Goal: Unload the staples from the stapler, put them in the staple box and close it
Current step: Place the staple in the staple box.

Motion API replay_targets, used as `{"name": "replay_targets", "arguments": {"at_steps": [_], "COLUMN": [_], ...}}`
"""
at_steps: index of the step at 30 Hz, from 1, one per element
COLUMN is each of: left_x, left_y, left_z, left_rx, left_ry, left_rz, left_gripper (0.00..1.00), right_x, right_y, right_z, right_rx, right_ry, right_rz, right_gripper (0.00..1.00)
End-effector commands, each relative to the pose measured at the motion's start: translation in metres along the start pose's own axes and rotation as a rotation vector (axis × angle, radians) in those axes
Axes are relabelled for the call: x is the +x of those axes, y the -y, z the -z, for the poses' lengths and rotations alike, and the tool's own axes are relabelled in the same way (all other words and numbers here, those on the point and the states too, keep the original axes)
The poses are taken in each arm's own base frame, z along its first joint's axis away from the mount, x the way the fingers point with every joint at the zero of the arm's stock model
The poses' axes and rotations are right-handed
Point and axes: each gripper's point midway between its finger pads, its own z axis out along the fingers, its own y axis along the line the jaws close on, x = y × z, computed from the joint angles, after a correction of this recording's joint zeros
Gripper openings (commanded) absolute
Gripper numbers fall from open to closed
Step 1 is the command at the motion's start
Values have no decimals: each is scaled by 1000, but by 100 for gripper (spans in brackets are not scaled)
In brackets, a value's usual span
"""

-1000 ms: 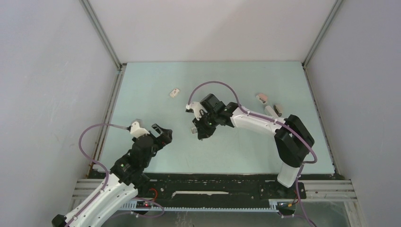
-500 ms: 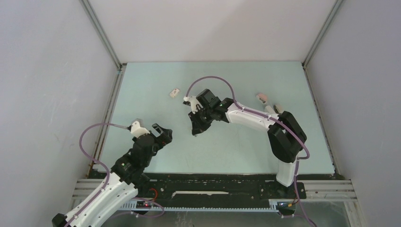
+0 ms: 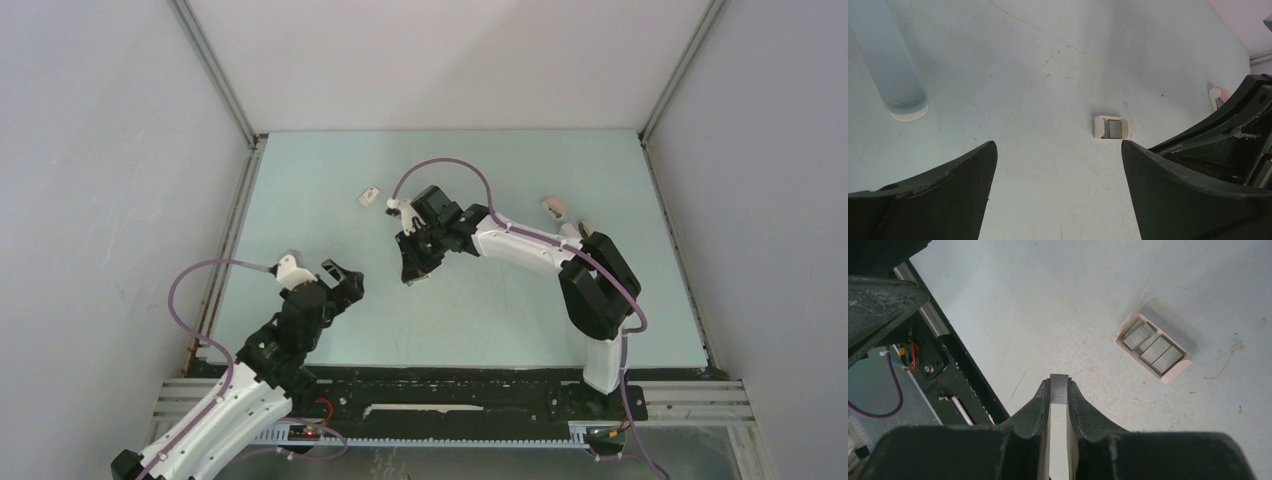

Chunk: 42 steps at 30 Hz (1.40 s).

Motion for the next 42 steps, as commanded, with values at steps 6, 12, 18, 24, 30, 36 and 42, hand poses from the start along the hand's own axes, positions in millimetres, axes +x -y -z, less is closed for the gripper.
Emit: {"name": "replay_targets", "arguments": {"at_steps": [6,12,18,24,30,36,42], "left_x": [-17,-17,-17,-17,-16,-16,-16], "left_y": [9,8,7,7,7,7,7], "left_z": [-1,-1,-1,-1,-2,-2,-2], "left_rx": [10,8,8,7,6,8,12], "left_ry": [48,50,49,48,48,45,52], "left_rz": [9,12,13,14,15,15,20], "left_gripper": [100,100,100,100,100,100,100], "right_x": [-23,-22,-30,-22,-13,-4,8], "right_y": [24,49,66,78,79,81,80], "right_z": [-8,-16,-21,-28,-30,-34,-39], "right_rx": [135,253,322,360,358,356,359], "right_ry": [55,63,73,57,41,19,-3], "right_rz": [-93,-145,-172,-210,-219,-222,-226], "right_gripper": [15,14,14,14,14,16,18]}}
